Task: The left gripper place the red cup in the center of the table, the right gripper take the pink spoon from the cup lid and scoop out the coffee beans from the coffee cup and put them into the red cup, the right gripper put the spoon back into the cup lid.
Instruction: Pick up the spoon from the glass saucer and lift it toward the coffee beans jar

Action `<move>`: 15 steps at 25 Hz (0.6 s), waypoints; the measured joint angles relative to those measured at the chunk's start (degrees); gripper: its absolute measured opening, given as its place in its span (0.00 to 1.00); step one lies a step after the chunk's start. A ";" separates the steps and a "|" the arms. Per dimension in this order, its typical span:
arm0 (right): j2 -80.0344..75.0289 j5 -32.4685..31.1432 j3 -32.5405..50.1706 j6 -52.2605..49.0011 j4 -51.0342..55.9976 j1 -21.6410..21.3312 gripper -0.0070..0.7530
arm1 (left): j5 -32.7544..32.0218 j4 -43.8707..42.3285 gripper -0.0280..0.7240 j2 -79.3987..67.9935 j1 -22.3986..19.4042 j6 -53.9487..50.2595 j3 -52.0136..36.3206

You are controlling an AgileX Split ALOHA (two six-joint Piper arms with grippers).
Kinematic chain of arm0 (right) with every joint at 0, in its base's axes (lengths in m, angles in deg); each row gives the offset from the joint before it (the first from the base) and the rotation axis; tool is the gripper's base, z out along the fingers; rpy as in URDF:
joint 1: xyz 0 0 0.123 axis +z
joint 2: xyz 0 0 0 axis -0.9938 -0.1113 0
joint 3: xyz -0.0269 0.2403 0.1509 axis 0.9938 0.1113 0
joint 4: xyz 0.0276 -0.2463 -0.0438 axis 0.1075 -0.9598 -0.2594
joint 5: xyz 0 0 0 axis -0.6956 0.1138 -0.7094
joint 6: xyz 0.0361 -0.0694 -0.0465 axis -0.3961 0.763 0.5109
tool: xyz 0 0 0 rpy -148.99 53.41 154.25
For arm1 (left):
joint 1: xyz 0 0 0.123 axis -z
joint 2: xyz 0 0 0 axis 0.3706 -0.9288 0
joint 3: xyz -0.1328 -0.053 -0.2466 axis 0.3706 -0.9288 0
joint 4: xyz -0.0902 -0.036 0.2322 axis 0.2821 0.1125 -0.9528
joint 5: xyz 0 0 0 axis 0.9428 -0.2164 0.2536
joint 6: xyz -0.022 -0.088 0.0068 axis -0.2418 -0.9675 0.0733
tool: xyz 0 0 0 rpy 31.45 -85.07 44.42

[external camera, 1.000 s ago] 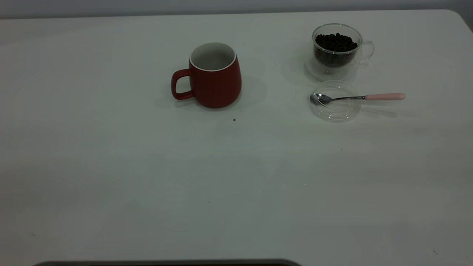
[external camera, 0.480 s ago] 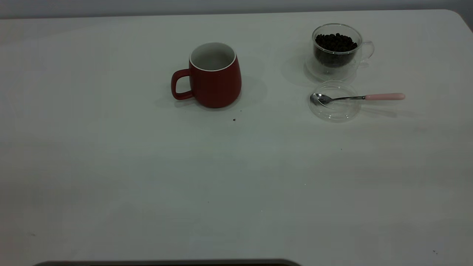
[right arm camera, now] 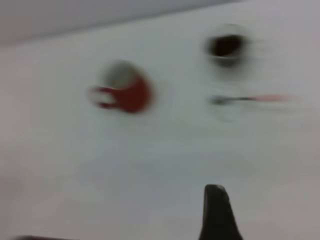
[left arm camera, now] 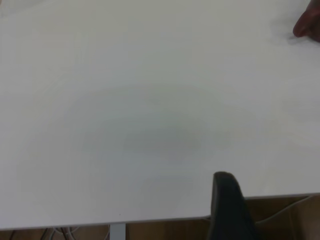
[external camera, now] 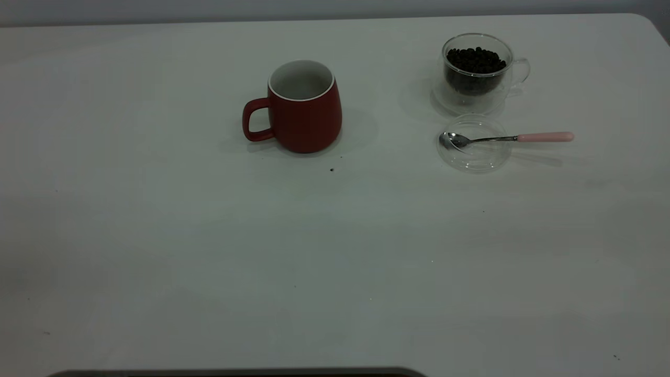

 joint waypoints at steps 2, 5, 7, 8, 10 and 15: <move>0.00 3.19 0.42 -0.04 3.23 0.00 0.72 | 0.00 0.00 0.69 0.00 0.00 0.06 0.00; 0.00 9.66 0.61 -1.12 4.37 0.00 0.72 | 0.00 0.00 0.69 0.00 0.00 0.06 0.00; -0.39 13.30 1.18 -1.43 4.60 0.00 0.72 | 0.00 0.00 0.69 0.00 0.00 0.14 0.00; -0.87 15.02 1.83 -1.43 4.54 0.00 0.72 | 0.00 0.00 0.69 0.00 0.00 0.14 0.00; -2.72 18.22 3.82 -1.43 4.08 0.00 0.72 | 0.00 -0.04 0.69 0.00 0.00 0.14 0.00; -16.01 23.92 6.90 2.30 3.44 0.00 0.72 | 0.00 -0.04 0.69 0.00 0.00 0.14 0.00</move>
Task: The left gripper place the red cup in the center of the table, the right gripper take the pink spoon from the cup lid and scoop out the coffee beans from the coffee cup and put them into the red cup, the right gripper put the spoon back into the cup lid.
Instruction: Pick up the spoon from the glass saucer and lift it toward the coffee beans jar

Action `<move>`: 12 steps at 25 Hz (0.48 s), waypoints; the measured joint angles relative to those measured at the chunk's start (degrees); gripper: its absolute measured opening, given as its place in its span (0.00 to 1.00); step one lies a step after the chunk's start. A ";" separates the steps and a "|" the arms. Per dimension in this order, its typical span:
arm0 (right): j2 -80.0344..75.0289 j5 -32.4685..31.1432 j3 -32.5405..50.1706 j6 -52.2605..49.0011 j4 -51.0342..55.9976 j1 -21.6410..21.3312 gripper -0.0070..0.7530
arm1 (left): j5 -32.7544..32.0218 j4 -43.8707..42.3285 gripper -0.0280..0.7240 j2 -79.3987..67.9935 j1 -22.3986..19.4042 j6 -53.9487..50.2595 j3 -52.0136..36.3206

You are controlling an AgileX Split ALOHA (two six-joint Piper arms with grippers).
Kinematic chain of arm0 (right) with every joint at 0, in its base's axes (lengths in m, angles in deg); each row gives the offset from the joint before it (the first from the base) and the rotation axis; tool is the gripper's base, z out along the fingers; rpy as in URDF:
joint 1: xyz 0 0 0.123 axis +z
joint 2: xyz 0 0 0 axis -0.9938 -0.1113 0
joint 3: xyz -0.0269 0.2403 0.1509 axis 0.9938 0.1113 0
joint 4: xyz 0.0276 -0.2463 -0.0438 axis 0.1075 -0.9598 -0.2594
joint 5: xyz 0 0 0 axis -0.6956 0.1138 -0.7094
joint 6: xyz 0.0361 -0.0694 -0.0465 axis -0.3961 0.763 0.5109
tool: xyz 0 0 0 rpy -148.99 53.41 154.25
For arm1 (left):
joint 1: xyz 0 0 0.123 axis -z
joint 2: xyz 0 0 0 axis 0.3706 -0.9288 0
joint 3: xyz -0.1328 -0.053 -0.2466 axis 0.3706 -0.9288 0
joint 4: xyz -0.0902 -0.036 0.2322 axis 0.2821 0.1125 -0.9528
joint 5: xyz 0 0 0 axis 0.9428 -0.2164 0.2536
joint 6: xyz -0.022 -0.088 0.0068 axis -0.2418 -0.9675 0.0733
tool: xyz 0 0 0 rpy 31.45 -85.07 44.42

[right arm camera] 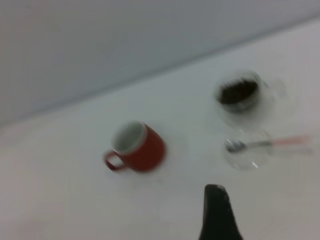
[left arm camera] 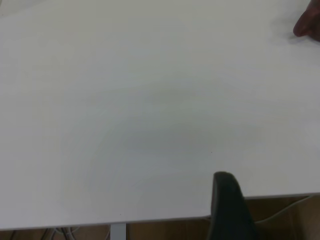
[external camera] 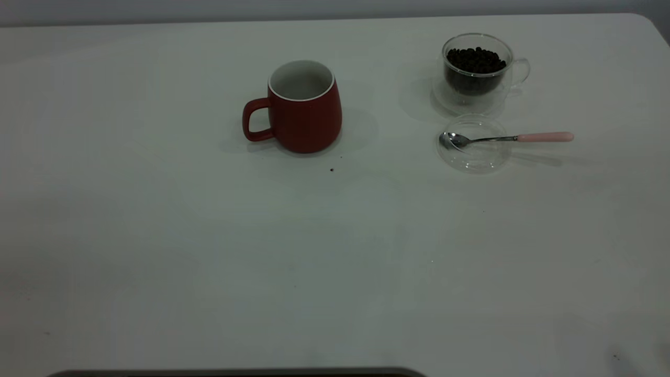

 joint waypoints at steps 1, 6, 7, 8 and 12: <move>-3.38 1.59 0.07 1.77 0.00 0.00 0.72 | 0.00 0.00 0.69 0.00 0.00 0.00 0.00; -27.48 9.22 -0.98 8.35 2.44 0.00 0.72 | 0.00 0.00 0.69 0.00 0.00 -0.05 0.00; -32.82 9.73 -2.18 10.14 3.06 0.00 0.72 | 0.00 0.00 0.69 0.00 0.00 -0.05 0.00; -37.29 10.03 -3.95 11.94 3.48 0.00 0.72 | 0.00 0.00 0.69 0.00 0.00 -0.05 0.00; -57.76 9.15 -14.84 21.85 4.10 0.00 0.72 | 0.00 0.00 0.69 0.00 0.00 -0.05 0.00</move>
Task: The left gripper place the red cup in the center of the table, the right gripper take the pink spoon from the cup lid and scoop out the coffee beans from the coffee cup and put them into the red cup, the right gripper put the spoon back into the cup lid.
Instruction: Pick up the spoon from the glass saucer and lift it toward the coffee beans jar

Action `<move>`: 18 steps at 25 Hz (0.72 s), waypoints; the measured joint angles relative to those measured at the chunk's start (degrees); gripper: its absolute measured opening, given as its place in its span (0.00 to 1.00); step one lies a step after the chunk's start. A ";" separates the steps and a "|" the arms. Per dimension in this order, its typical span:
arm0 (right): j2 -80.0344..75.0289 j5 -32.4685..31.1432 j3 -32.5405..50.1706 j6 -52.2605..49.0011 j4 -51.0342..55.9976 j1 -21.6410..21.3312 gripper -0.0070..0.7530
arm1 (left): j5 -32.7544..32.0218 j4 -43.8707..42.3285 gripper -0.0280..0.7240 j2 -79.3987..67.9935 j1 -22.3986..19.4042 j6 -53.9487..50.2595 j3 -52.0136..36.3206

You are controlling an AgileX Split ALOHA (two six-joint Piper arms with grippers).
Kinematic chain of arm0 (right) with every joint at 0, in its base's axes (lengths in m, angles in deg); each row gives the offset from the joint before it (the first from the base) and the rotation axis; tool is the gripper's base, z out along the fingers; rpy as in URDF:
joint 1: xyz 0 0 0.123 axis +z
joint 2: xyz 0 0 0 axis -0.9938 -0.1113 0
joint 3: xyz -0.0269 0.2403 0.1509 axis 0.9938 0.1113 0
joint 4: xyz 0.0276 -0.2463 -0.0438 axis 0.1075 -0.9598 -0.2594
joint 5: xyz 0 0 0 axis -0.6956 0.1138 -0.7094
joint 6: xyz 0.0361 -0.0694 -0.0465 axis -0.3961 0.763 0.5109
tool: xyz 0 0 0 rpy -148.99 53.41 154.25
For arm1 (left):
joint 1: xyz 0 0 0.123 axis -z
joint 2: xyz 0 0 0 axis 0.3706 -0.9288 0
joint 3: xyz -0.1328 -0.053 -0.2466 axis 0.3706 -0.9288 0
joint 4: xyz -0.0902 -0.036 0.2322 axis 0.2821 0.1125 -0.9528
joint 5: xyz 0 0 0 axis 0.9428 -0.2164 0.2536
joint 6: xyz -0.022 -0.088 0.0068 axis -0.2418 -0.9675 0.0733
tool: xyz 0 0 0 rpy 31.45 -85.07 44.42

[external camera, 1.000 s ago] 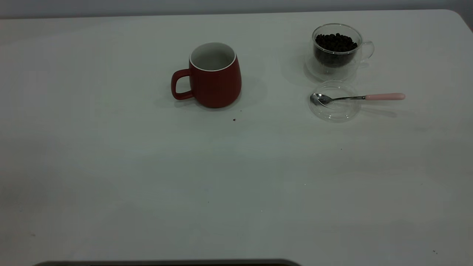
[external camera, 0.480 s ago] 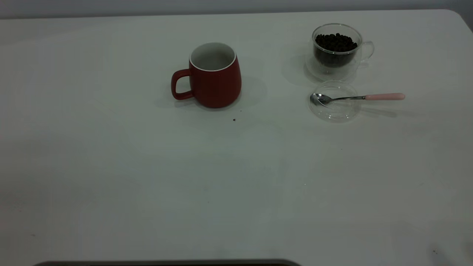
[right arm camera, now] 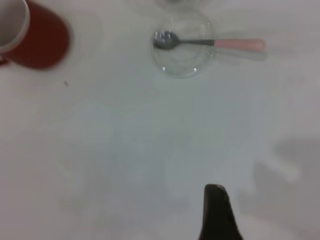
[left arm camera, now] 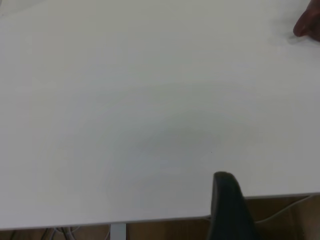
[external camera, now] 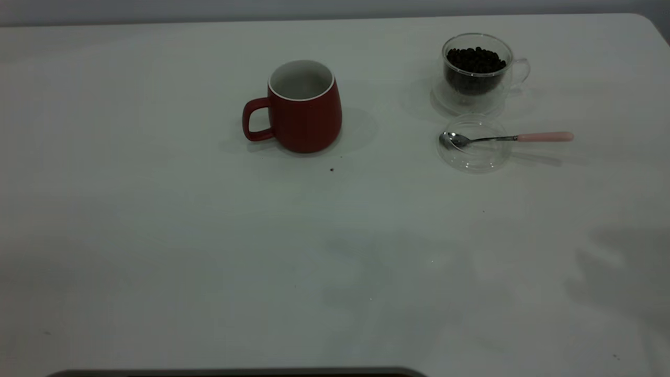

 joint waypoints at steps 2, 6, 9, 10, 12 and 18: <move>-10.68 -0.70 -6.81 3.42 0.08 0.00 0.72 | 0.00 0.00 0.69 0.00 0.00 0.00 0.00; -28.86 -4.27 -20.64 5.22 3.56 -0.06 0.72 | 0.00 0.00 0.69 0.00 0.00 0.00 0.00; -38.71 -10.11 -27.72 7.64 6.46 -0.98 0.72 | 0.00 0.00 0.69 0.00 0.00 0.00 0.00; -41.00 -11.60 -29.46 8.47 7.66 -1.68 0.72 | 0.00 0.00 0.69 0.00 0.00 0.00 0.00; -45.68 -13.29 -31.94 10.76 10.23 -3.52 0.72 | 0.00 0.00 0.69 0.00 0.00 0.00 0.00; -53.03 -14.23 -33.85 22.48 20.73 -11.76 0.72 | 0.00 0.00 0.69 0.00 0.00 -0.07 0.00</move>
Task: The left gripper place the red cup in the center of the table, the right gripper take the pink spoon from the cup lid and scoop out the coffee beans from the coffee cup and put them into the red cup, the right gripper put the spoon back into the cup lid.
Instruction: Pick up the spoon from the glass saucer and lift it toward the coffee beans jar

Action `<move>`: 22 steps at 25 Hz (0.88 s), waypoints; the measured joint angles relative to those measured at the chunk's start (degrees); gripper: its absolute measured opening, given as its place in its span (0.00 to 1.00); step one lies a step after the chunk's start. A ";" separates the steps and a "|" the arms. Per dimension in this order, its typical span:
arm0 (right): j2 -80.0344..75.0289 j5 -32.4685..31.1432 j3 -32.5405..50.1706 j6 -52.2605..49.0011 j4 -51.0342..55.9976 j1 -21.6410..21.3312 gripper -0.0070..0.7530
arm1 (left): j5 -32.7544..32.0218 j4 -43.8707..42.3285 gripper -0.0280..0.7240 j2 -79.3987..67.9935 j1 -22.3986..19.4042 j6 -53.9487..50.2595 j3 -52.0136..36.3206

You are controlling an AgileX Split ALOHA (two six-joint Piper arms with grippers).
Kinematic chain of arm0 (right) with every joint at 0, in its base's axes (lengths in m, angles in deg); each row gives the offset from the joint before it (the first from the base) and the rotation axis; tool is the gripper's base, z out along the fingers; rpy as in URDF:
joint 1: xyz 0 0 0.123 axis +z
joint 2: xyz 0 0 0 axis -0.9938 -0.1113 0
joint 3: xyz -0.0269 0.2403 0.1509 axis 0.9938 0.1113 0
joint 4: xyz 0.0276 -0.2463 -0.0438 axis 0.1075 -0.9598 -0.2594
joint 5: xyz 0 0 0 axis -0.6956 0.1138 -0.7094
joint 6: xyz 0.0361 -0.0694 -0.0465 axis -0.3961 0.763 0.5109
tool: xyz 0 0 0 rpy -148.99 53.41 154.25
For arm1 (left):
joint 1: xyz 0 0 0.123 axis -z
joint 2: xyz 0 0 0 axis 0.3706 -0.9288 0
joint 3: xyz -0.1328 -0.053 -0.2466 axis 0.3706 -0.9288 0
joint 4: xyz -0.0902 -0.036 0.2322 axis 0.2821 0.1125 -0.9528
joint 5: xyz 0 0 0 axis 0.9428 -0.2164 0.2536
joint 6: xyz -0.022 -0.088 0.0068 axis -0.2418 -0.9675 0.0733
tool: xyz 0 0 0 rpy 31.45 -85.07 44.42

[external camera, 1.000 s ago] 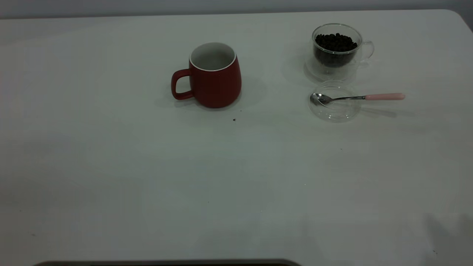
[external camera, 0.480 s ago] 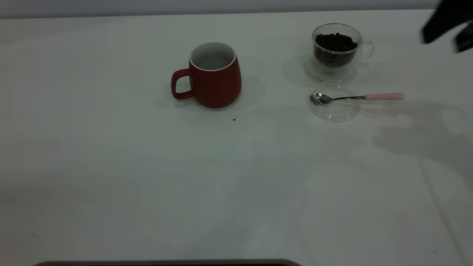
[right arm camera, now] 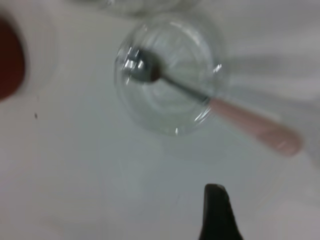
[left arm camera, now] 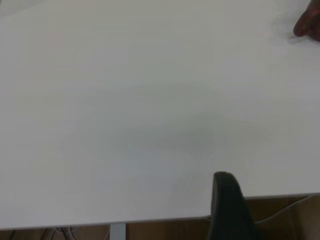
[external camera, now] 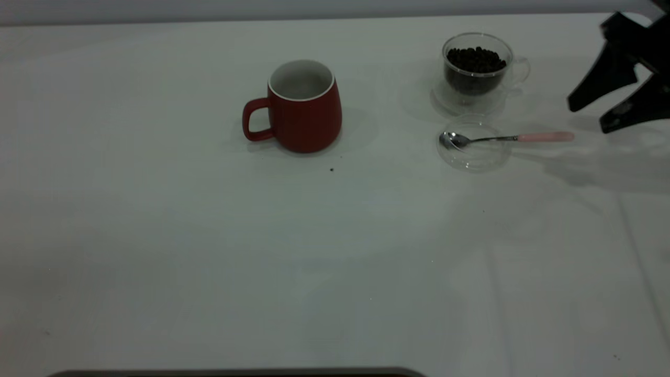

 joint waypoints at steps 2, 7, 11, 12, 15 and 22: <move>-1.45 -0.49 -0.16 4.45 4.86 -2.56 0.72 | 0.00 0.00 0.69 0.00 0.00 -0.07 0.00; -5.31 -1.15 -0.16 13.07 14.68 -6.08 0.74 | 0.00 0.00 0.69 0.00 0.00 -0.01 0.00; -8.82 -4.39 -0.22 18.51 19.35 -7.15 0.80 | 0.00 0.00 0.69 0.00 0.00 -0.01 0.00; -9.56 -5.11 -0.27 19.89 20.31 -7.37 0.81 | 0.00 0.00 0.69 0.00 0.00 -0.01 0.00; -11.09 -7.29 -0.27 23.47 23.78 -7.45 0.81 | 0.00 0.00 0.69 0.00 0.00 -0.01 0.00; -14.77 -9.24 -0.37 27.48 27.58 -7.45 0.80 | 0.00 0.00 0.69 0.00 0.00 -0.01 0.00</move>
